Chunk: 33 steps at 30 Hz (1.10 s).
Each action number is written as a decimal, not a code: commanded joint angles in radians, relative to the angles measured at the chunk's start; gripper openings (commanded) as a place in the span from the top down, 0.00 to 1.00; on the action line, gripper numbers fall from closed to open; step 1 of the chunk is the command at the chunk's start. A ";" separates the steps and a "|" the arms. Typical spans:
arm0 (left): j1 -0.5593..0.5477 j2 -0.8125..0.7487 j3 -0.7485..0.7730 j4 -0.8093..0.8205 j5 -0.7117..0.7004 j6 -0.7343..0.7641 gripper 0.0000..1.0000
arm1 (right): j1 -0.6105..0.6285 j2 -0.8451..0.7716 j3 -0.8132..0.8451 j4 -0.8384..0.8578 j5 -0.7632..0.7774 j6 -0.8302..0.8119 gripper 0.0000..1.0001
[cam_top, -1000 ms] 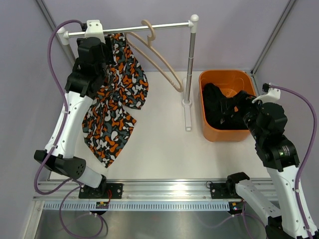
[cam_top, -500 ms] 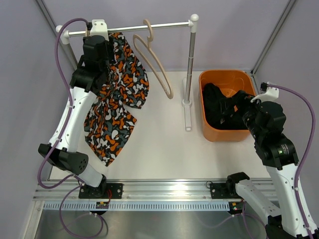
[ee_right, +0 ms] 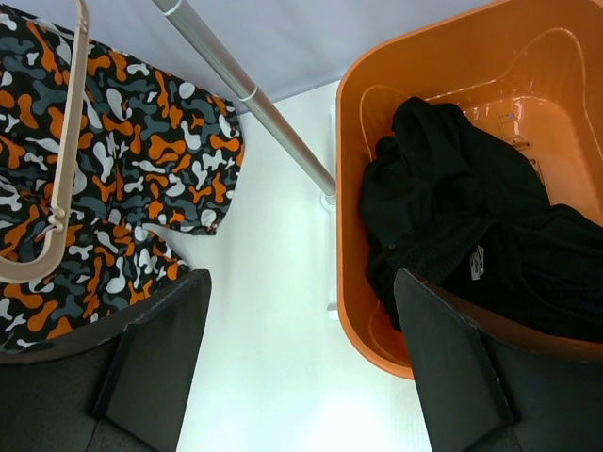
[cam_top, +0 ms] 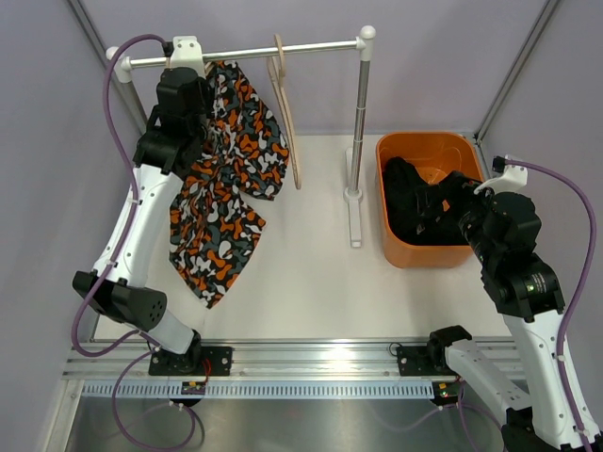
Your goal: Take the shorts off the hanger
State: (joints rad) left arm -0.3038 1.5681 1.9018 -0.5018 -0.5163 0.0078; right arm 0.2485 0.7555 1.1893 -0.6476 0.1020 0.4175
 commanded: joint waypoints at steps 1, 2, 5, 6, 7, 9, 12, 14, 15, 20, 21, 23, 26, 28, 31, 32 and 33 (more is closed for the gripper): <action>0.009 -0.017 -0.033 0.057 0.038 -0.002 0.67 | 0.001 -0.005 0.030 0.016 -0.019 -0.023 0.12; 0.011 -0.017 -0.036 0.060 0.035 -0.003 0.67 | 0.000 -0.005 0.030 0.017 -0.021 -0.022 0.12; 0.020 -0.019 -0.056 0.071 0.022 -0.003 0.53 | 0.000 -0.005 0.030 0.016 -0.022 -0.023 0.12; 0.023 -0.020 -0.063 0.078 0.021 -0.002 0.54 | 0.000 -0.005 0.030 0.014 -0.024 -0.023 0.12; 0.025 -0.029 -0.079 0.085 0.027 -0.003 0.56 | 0.000 -0.005 0.030 0.013 -0.024 -0.025 0.12; 0.026 -0.040 -0.102 0.114 0.024 -0.003 0.56 | 0.000 -0.005 0.032 0.014 -0.024 -0.026 0.12; 0.028 -0.056 -0.138 0.146 0.018 0.000 0.54 | 0.000 -0.002 0.035 0.014 -0.025 -0.028 0.12; 0.028 -0.063 -0.147 0.152 -0.002 0.001 0.54 | 0.000 -0.002 0.036 0.012 -0.024 -0.029 0.12; 0.028 -0.071 -0.152 0.160 -0.011 0.006 0.53 | 0.000 -0.002 0.036 0.012 -0.024 -0.031 0.13; 0.029 -0.146 -0.221 0.261 -0.031 0.030 0.42 | 0.000 -0.001 0.027 0.017 -0.028 -0.029 0.12; 0.029 -0.151 -0.224 0.270 -0.034 0.037 0.40 | 0.000 0.001 0.026 0.020 -0.031 -0.028 0.13; 0.029 -0.154 -0.216 0.272 -0.048 0.049 0.35 | 0.001 0.002 0.023 0.023 -0.035 -0.025 0.13; 0.038 -0.149 -0.213 0.292 -0.059 0.070 0.28 | 0.000 0.002 0.021 0.026 -0.042 -0.022 0.13; 0.048 -0.141 -0.205 0.295 -0.042 0.070 0.27 | 0.000 0.002 0.023 0.025 -0.045 -0.022 0.13; 0.061 -0.119 -0.167 0.275 0.012 0.054 0.27 | 0.000 0.002 0.026 0.022 -0.042 -0.026 0.13; 0.061 -0.109 -0.156 0.269 0.016 0.054 0.28 | 0.000 0.002 0.027 0.019 -0.042 -0.029 0.13; 0.061 -0.091 -0.130 0.258 0.019 0.051 0.31 | 0.000 0.004 0.027 0.016 -0.041 -0.031 0.13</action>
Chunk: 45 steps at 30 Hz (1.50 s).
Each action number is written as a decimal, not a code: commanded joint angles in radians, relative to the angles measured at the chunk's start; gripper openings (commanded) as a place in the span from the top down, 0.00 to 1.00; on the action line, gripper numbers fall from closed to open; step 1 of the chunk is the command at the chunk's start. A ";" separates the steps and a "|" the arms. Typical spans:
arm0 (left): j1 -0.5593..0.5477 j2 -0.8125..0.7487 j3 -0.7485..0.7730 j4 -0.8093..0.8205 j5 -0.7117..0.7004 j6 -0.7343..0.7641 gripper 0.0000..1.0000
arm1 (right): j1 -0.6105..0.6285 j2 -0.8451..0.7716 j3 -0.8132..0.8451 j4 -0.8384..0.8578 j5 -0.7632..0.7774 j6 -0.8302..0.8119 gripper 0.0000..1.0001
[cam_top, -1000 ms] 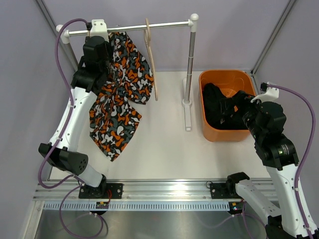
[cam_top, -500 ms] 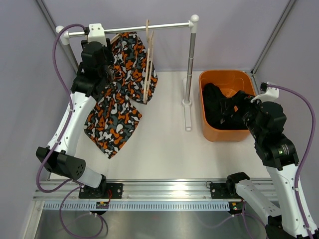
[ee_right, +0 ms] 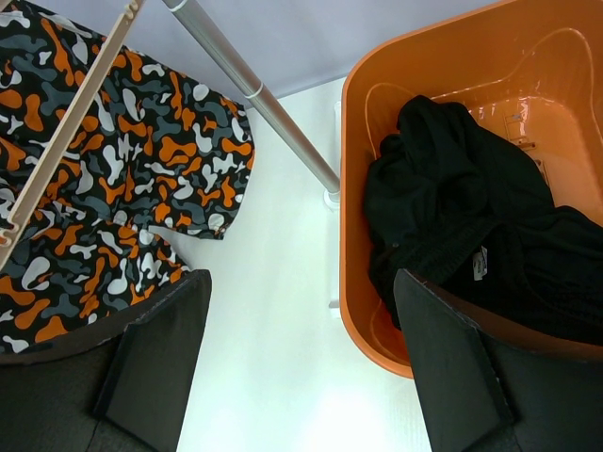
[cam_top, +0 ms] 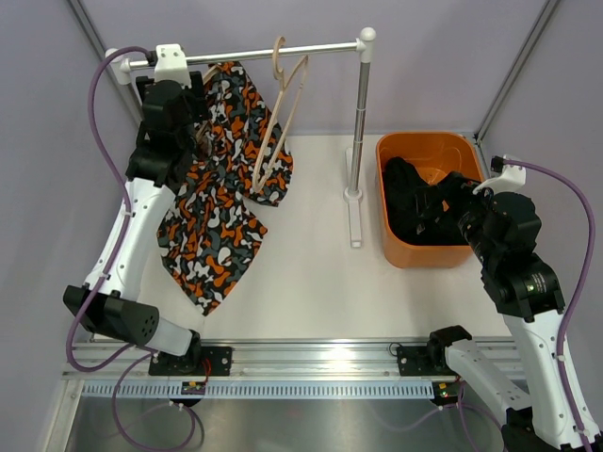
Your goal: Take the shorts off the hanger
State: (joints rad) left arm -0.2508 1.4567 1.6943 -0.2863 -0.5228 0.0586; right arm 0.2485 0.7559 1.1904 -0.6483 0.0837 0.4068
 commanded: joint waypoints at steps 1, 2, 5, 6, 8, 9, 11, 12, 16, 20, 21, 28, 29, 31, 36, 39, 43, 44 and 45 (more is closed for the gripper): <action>0.008 0.028 0.087 0.030 0.027 -0.002 0.32 | 0.000 0.002 0.029 0.015 -0.019 -0.022 0.13; 0.010 0.033 0.090 0.032 0.030 -0.002 0.32 | 0.000 0.000 0.029 0.013 -0.018 -0.023 0.13; 0.013 0.042 0.097 0.029 0.049 -0.012 0.38 | 0.000 -0.003 0.032 0.007 -0.013 -0.028 0.13; 0.015 0.044 0.097 0.026 0.055 -0.016 0.40 | 0.000 -0.003 0.032 0.007 -0.015 -0.029 0.13; 0.016 0.048 0.091 0.018 0.069 -0.025 0.48 | 0.001 -0.003 0.035 0.004 -0.015 -0.029 0.13; 0.018 0.047 0.088 0.015 0.070 -0.028 0.50 | 0.000 -0.003 0.034 0.004 -0.015 -0.029 0.13; 0.018 0.045 0.068 0.016 0.075 -0.032 0.54 | 0.000 -0.004 0.031 0.003 -0.013 -0.028 0.13; 0.018 0.044 0.061 0.018 0.075 -0.032 0.55 | 0.000 -0.006 0.031 0.004 -0.015 -0.026 0.13; 0.022 0.039 0.036 0.030 0.090 -0.040 0.58 | 0.000 -0.007 0.032 0.003 -0.019 -0.025 0.13; 0.024 0.041 0.034 0.019 0.107 -0.052 0.65 | 0.000 -0.012 0.031 -0.001 -0.015 -0.026 0.13; 0.024 0.041 0.030 0.019 0.106 -0.054 0.65 | 0.001 -0.013 0.031 -0.001 -0.015 -0.026 0.13; 0.025 0.034 -0.008 0.030 0.109 -0.052 0.58 | 0.000 -0.015 0.028 -0.002 -0.019 -0.026 0.13; 0.025 0.033 -0.013 0.032 0.106 -0.054 0.58 | 0.000 -0.016 0.026 -0.001 -0.019 -0.026 0.13; 0.025 0.021 -0.033 0.044 0.103 -0.052 0.58 | 0.000 -0.020 0.023 0.001 -0.018 -0.026 0.13; 0.025 0.011 -0.047 0.055 0.099 -0.054 0.58 | 0.000 -0.018 0.020 0.003 -0.019 -0.026 0.13; 0.027 0.010 -0.053 0.061 0.095 -0.054 0.60 | 0.000 -0.018 0.020 0.003 -0.019 -0.026 0.13; 0.027 0.005 -0.053 0.065 0.095 -0.052 0.72 | 0.000 -0.020 0.021 0.003 -0.016 -0.031 0.13; 0.027 0.002 -0.047 0.064 0.095 -0.054 0.84 | 0.000 -0.020 0.020 0.003 -0.016 -0.031 0.13; 0.027 -0.001 -0.044 0.064 0.095 -0.057 0.91 | 0.000 -0.018 0.020 0.003 -0.016 -0.031 0.13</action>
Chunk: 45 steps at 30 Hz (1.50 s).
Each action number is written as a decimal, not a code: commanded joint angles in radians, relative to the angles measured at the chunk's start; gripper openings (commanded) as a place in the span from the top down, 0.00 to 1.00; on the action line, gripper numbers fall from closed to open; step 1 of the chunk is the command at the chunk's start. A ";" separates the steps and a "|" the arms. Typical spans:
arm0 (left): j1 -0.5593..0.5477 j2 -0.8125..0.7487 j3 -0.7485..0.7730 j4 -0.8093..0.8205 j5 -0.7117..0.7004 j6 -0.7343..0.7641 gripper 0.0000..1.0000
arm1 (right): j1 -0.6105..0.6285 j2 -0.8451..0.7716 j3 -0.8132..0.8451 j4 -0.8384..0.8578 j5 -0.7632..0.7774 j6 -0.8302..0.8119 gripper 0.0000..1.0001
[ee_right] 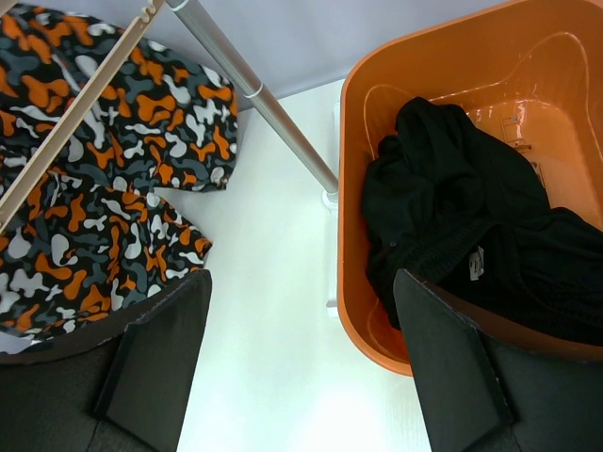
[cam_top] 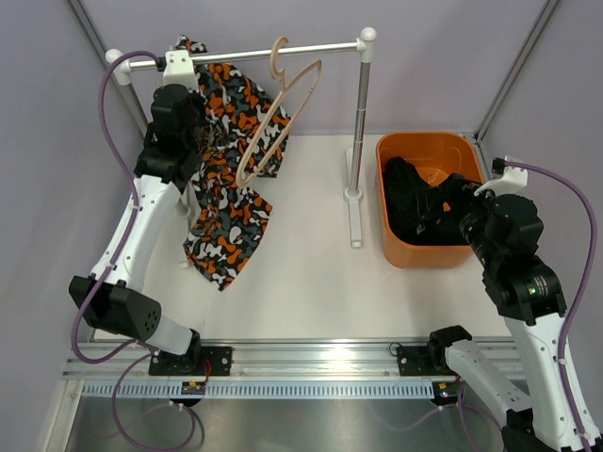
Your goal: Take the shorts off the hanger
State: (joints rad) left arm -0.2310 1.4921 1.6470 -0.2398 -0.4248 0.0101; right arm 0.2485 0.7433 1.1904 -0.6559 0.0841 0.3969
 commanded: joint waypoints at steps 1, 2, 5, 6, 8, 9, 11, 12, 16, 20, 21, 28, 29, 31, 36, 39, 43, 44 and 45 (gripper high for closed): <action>0.007 -0.041 0.008 0.014 -0.003 -0.034 0.99 | 0.000 -0.005 0.020 0.010 -0.015 -0.023 0.13; 0.007 -0.047 0.013 0.016 0.000 -0.036 1.00 | 0.000 -0.007 0.018 0.009 -0.015 -0.023 0.14; 0.007 -0.073 0.037 0.014 0.023 -0.045 1.00 | 0.000 -0.005 0.017 0.012 -0.017 -0.023 0.14; 0.007 -0.084 0.063 0.010 0.029 -0.050 1.00 | 0.000 -0.005 0.017 0.012 -0.017 -0.024 0.14; 0.007 -0.095 0.095 -0.006 0.044 -0.053 1.00 | 0.000 -0.002 0.020 0.012 -0.017 -0.026 0.14; 0.007 -0.098 0.111 -0.013 0.047 -0.055 1.00 | 0.000 -0.002 0.020 0.012 -0.017 -0.026 0.14; 0.007 -0.105 0.160 -0.032 0.061 -0.058 1.00 | 0.000 -0.002 0.023 0.012 -0.020 -0.026 0.14; 0.007 -0.108 0.172 -0.038 0.066 -0.058 1.00 | 0.000 -0.001 0.025 0.012 -0.021 -0.026 0.14; 0.007 -0.121 0.240 -0.088 0.073 -0.079 1.00 | 0.000 0.004 0.031 0.015 -0.024 -0.030 0.14; 0.007 -0.116 0.274 -0.217 0.073 -0.140 1.00 | 0.000 0.008 0.037 0.013 -0.036 -0.030 0.14; 0.007 -0.119 0.266 -0.233 0.081 -0.150 1.00 | 0.000 0.008 0.038 0.012 -0.037 -0.032 0.14; 0.005 -0.211 0.148 -0.322 0.171 -0.194 1.00 | 0.001 0.016 0.041 0.001 -0.061 -0.040 0.14; 0.002 -0.217 0.143 -0.347 0.184 -0.196 1.00 | 0.002 0.018 0.038 0.004 -0.066 -0.036 0.14; -0.005 -0.230 0.146 -0.387 0.208 -0.194 1.00 | 0.001 0.024 0.032 0.010 -0.079 -0.033 0.14; -0.014 -0.266 0.128 -0.526 0.279 -0.194 1.00 | 0.000 0.034 0.011 0.019 -0.138 -0.027 0.16; -0.054 -0.341 0.062 -0.570 0.276 -0.206 1.00 | 0.000 0.033 0.003 0.019 -0.171 -0.026 0.18; -0.155 -0.461 -0.120 -0.590 0.199 -0.214 1.00 | 0.021 0.028 -0.011 0.021 -0.211 -0.018 0.20; -0.197 -0.504 -0.197 -0.590 0.199 -0.225 1.00 | 0.034 0.030 -0.012 0.021 -0.201 -0.020 0.19; -0.221 -0.521 -0.229 -0.590 0.195 -0.226 1.00 | 0.072 0.030 -0.015 0.021 -0.189 -0.018 0.20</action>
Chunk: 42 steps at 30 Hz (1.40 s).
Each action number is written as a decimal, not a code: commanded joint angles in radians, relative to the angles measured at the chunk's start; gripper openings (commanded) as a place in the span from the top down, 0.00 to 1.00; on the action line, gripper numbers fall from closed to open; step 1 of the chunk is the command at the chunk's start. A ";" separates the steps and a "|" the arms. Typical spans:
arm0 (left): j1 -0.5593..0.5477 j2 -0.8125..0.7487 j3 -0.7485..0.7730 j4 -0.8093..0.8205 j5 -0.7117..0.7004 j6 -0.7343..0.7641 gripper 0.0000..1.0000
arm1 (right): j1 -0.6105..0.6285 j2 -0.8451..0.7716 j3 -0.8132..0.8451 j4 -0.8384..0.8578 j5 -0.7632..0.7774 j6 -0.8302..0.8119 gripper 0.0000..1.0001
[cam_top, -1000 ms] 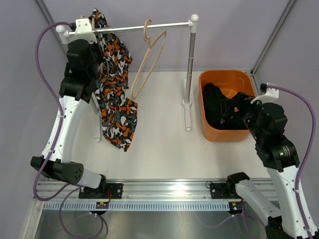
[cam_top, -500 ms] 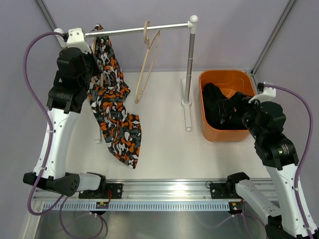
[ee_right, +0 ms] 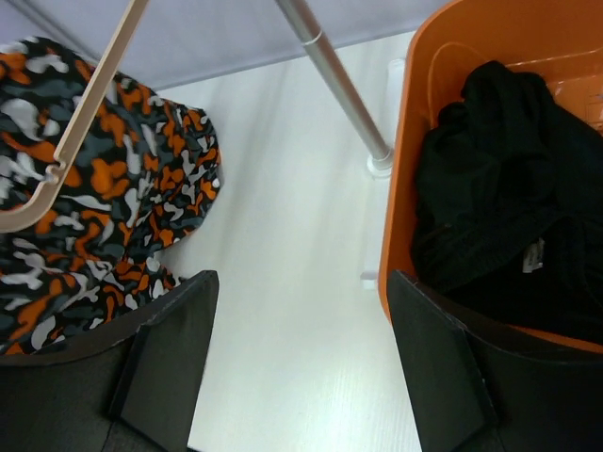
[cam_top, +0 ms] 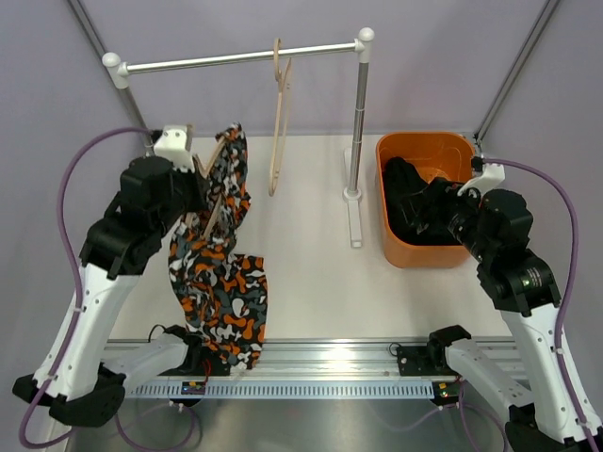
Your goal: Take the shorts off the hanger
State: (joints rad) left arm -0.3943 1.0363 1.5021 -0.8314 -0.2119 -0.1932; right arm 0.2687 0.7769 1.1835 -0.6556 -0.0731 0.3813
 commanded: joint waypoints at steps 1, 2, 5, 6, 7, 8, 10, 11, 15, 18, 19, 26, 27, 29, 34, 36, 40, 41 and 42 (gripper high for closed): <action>-0.089 -0.079 -0.112 -0.018 -0.035 -0.031 1.00 | 0.078 -0.001 -0.015 0.019 -0.013 -0.002 0.20; -0.156 -0.108 -0.173 -0.020 -0.047 -0.052 1.00 | 0.105 0.007 -0.018 0.019 0.028 0.002 0.20; -0.297 -0.146 -0.284 -0.041 -0.086 -0.109 1.00 | 0.242 0.030 -0.033 0.028 0.131 0.021 0.20; -0.328 -0.151 -0.310 -0.040 -0.095 -0.123 1.00 | 0.277 0.038 -0.038 0.031 0.148 0.030 0.20; -0.362 -0.156 -0.334 -0.037 -0.096 -0.138 1.00 | 0.337 0.047 -0.048 0.040 0.163 0.036 0.21; -0.432 -0.159 -0.357 -0.029 -0.096 -0.165 1.00 | 0.365 0.067 -0.051 0.056 0.191 0.051 0.21; -0.513 -0.148 -0.391 -0.017 -0.116 -0.190 1.00 | 0.427 0.091 -0.061 0.066 0.234 0.064 0.21; -0.602 -0.136 -0.391 -0.014 -0.133 -0.209 1.00 | 0.488 0.119 -0.062 0.076 0.274 0.073 0.21; -0.785 -0.055 -0.323 -0.015 -0.262 -0.239 1.00 | 0.608 0.192 -0.055 0.082 0.360 0.099 0.21; -0.860 0.020 -0.234 -0.023 -0.303 -0.235 1.00 | 0.665 0.231 -0.056 0.090 0.395 0.119 0.21; -0.871 0.036 -0.209 -0.029 -0.331 -0.229 1.00 | 0.676 0.239 -0.055 0.090 0.403 0.122 0.21; -0.923 0.120 -0.080 -0.022 -0.357 -0.192 1.00 | 0.736 0.312 -0.028 0.065 0.459 0.139 0.23; -0.925 0.125 -0.072 -0.023 -0.353 -0.190 1.00 | 0.736 0.320 -0.022 0.062 0.466 0.137 0.23; -0.934 0.131 -0.056 -0.026 -0.357 -0.186 1.00 | 0.738 0.341 -0.016 0.059 0.476 0.131 0.23; -0.971 0.130 -0.019 -0.054 -0.374 -0.193 1.00 | 0.738 0.361 0.021 0.042 0.585 0.125 0.45; -0.982 0.114 -0.023 -0.060 -0.382 -0.199 1.00 | 0.738 0.366 0.050 0.037 0.619 0.116 0.61; -1.002 0.084 -0.045 -0.083 -0.383 -0.216 1.00 | 0.736 0.369 0.117 0.005 0.728 0.090 0.99; -1.005 0.076 -0.051 -0.087 -0.383 -0.219 1.00 | 0.736 0.366 0.132 -0.016 0.745 0.084 1.00; -1.006 0.068 -0.059 -0.100 -0.379 -0.221 1.00 | 0.733 0.367 0.168 -0.030 0.760 0.079 1.00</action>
State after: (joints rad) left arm -1.3853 1.1557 1.4361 -0.9298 -0.5659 -0.3939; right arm 0.9981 1.1507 1.2552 -0.6735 0.5449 0.4797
